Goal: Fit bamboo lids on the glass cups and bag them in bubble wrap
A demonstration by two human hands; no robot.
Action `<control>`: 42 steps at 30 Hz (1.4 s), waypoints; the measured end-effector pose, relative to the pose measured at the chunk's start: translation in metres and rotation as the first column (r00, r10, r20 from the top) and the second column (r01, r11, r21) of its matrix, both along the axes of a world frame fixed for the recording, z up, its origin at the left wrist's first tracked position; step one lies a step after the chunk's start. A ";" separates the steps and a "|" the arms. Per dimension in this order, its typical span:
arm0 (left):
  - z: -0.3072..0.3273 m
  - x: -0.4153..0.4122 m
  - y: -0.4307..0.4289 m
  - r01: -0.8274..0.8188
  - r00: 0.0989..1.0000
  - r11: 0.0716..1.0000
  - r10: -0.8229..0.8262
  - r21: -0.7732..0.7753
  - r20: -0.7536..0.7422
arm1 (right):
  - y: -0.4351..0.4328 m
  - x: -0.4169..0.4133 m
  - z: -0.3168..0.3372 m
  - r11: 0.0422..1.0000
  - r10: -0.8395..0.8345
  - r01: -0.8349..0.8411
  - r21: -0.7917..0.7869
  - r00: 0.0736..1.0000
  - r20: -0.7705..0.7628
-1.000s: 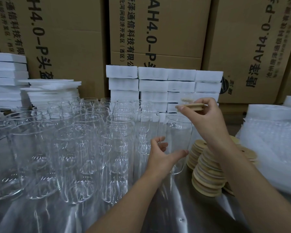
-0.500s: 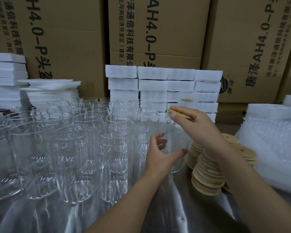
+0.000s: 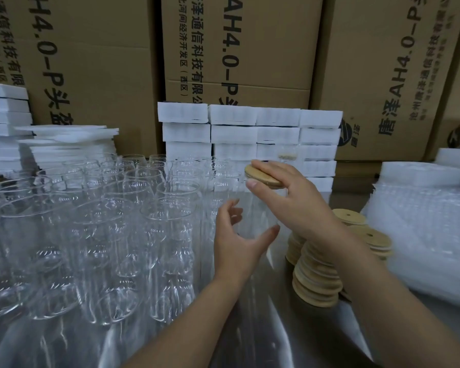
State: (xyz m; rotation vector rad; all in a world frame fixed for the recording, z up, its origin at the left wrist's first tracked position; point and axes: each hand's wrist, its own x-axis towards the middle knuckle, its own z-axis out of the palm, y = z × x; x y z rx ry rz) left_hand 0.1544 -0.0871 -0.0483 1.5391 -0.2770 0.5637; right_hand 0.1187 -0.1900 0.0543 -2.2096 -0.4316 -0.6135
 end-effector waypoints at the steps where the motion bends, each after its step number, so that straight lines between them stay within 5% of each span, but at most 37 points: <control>1: 0.003 0.000 0.000 -0.007 1.000 1.000 0.007 -0.004 0.013 | -0.004 -0.005 0.005 0.999 0.004 -0.005 -0.041 1.000 -0.021; 4: 0.009 -0.005 -0.003 -0.003 1.000 0.999 0.004 -0.053 0.027 | -0.031 -0.020 0.024 0.997 -0.065 0.059 0.055 0.992 0.105; 6: 0.010 -0.007 -0.003 0.000 1.000 0.999 0.001 -0.054 0.023 | -0.062 -0.029 0.036 0.942 -0.335 0.329 0.063 0.918 0.212; 8: 0.010 -0.007 -0.002 -0.002 1.000 0.999 0.003 -0.042 0.020 | -0.101 -0.031 0.045 0.714 -0.633 0.657 -0.241 0.753 0.181; 10: 0.011 -0.008 -0.002 -0.006 1.000 0.999 0.007 -0.051 0.017 | -0.136 -0.026 0.046 0.477 -0.817 0.634 -0.609 0.575 -0.041; 12: 0.014 -0.010 -0.001 -0.009 1.000 0.997 0.010 -0.071 0.018 | -0.155 -0.021 0.038 0.416 -0.882 0.467 -0.780 0.416 -0.221; 14: 0.018 -0.011 -0.001 -0.015 1.000 0.995 0.017 -0.102 0.022 | -0.164 -0.018 0.029 0.407 -0.891 0.420 -0.811 0.378 -0.251; 17: 0.026 -0.013 0.000 -0.012 1.000 0.988 0.017 -0.153 0.026 | -0.177 -0.013 0.024 0.379 -0.902 0.526 -0.762 0.395 -0.176; 21: 0.033 -0.019 0.000 0.001 0.999 0.981 0.007 -0.194 0.039 | -0.173 -0.015 0.038 0.461 -0.885 0.705 -0.540 0.413 -0.216; 24: 0.038 -0.025 -0.003 0.017 0.998 0.979 -0.006 -0.203 0.056 | -0.135 -0.029 0.044 0.603 -0.781 0.755 -0.257 0.624 0.002; 27: 0.041 -0.030 -0.005 0.032 0.996 0.982 -0.015 -0.187 0.088 | -0.073 -0.043 0.039 0.807 -0.564 0.587 -0.062 0.798 0.212; 31: 0.043 -0.034 -0.006 0.009 0.993 0.990 0.008 -0.139 0.121 | -0.017 -0.027 0.009 0.902 -0.390 0.391 -0.181 0.920 0.043; 34: 0.041 -0.033 -0.005 -0.042 0.988 0.994 0.057 -0.105 0.144 | 0.000 -0.016 -0.017 0.933 -0.349 0.330 -0.145 0.928 -0.129; 37: 0.041 -0.030 -0.004 -0.095 0.978 0.991 0.110 -0.093 0.176 | 0.003 -0.009 -0.023 0.935 -0.350 0.337 -0.113 0.928 -0.127; 42: 0.048 -0.032 -0.002 -0.136 0.966 0.975 0.169 -0.175 0.197 | 0.011 -0.001 -0.036 0.905 -0.292 0.250 -0.346 0.954 -0.074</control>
